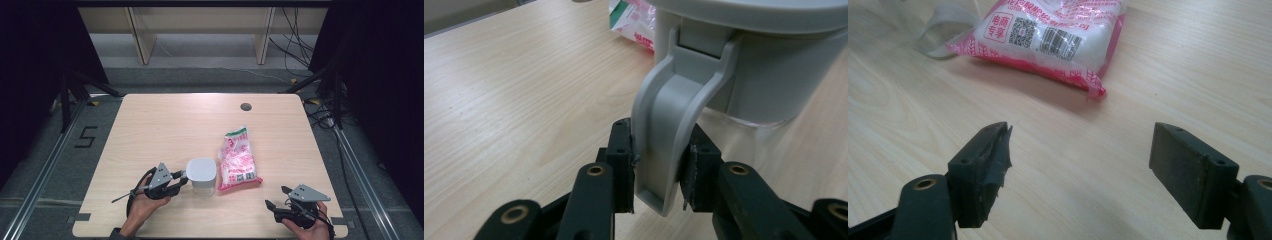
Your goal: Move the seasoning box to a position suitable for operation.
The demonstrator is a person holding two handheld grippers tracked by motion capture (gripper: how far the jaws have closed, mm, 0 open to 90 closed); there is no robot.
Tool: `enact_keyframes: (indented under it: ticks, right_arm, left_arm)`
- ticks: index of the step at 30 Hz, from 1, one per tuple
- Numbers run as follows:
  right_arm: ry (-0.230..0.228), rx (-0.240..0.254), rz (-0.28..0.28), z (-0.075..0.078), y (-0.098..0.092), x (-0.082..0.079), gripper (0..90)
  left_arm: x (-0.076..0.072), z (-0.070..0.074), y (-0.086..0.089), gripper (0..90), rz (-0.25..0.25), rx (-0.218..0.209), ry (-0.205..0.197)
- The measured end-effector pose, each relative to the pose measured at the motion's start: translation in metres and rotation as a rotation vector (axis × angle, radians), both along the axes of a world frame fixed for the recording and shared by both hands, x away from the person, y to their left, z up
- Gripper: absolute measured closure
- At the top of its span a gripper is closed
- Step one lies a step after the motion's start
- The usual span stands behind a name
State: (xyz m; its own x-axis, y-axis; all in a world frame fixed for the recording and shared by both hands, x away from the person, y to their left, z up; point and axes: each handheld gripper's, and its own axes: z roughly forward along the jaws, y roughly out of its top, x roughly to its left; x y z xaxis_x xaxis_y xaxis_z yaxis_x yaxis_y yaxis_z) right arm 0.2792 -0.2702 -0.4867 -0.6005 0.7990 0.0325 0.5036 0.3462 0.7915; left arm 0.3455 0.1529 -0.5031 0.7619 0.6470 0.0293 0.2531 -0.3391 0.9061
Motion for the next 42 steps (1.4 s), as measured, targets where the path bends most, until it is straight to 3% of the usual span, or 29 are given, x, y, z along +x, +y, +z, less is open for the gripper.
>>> enact_keyframes:
  ticks: [3,5,7,8,11,13,17,18,19,20,22,24,31,34,35,36,42]
  right_arm:
    - [-0.01,0.005,0.003,-0.001,0.001,0.001,24.8]
    - [-0.009,-0.001,0.002,0.0,0.001,0.0,24.8]
    - [-0.012,-0.002,0.001,-0.001,0.0,0.0,24.8]
    - [-0.005,0.003,0.004,-0.001,0.001,0.001,24.8]
    - [-0.013,-0.001,-0.003,-0.001,0.001,0.0,24.8]
    - [-0.001,0.002,-0.005,0.0,0.001,0.0,24.8]
    - [0.0,-0.002,-0.011,0.0,0.001,0.0,24.8]
    - [0.004,-0.001,-0.015,0.0,0.001,-0.001,24.8]
    - [0.008,0.001,-0.014,0.0,0.001,-0.001,24.8]
    - [0.006,-0.002,-0.013,0.0,0.001,0.0,24.8]
    - [-0.01,-0.011,-0.008,-0.001,0.001,0.0,24.8]
    - [-0.006,0.0,-0.002,-0.001,0.002,0.0,24.8]
    - [0.006,-0.003,-0.009,-0.001,0.001,0.0,24.8]
    - [-0.015,-0.009,-0.006,0.0,0.001,0.0,25.1]
    - [-0.015,-0.009,-0.006,0.0,0.001,0.0,25.1]
    - [0.006,0.001,-0.013,0.0,0.001,0.0,25.1]
    - [0.007,0.0,-0.012,0.0,0.002,0.0,25.1]
  left_arm:
    - [-0.002,0.005,0.004,67.0,-0.032,-0.019,-0.019]
    - [-0.002,0.008,0.007,65.0,-0.07,-0.003,-0.019]
    - [-0.002,0.01,0.011,64.6,-0.093,-0.025,-0.018]
    - [-0.002,0.01,0.012,64.1,-0.099,-0.041,-0.01]
    - [-0.003,0.012,0.011,63.2,-0.111,-0.019,-0.018]
    - [-0.005,0.013,0.011,63.3,-0.125,-0.039,0.014]
    - [-0.007,0.017,0.012,58.8,-0.163,-0.033,0.007]
    - [-0.007,0.017,0.011,58.1,-0.17,-0.051,0.005]
    - [-0.007,0.019,0.01,57.7,-0.183,-0.043,-0.007]
    - [-0.008,0.019,0.009,57.2,-0.181,-0.064,0.004]
    - [-0.007,0.019,0.009,57.7,-0.194,-0.06,-0.011]
    - [-0.008,0.018,0.009,61.2,-0.173,-0.081,0.01]
    - [-0.011,0.018,0.002,67.5,-0.194,-0.068,-0.014]
    - [-0.01,0.021,-0.001,68.1,-0.185,-0.026,-0.043]
    - [-0.011,0.02,-0.003,68.1,-0.171,-0.035,-0.03]
    - [-0.011,0.021,-0.003,68.0,-0.165,-0.022,-0.03]
    - [-0.001,0.021,-0.005,68.0,-0.135,-0.008,-0.043]
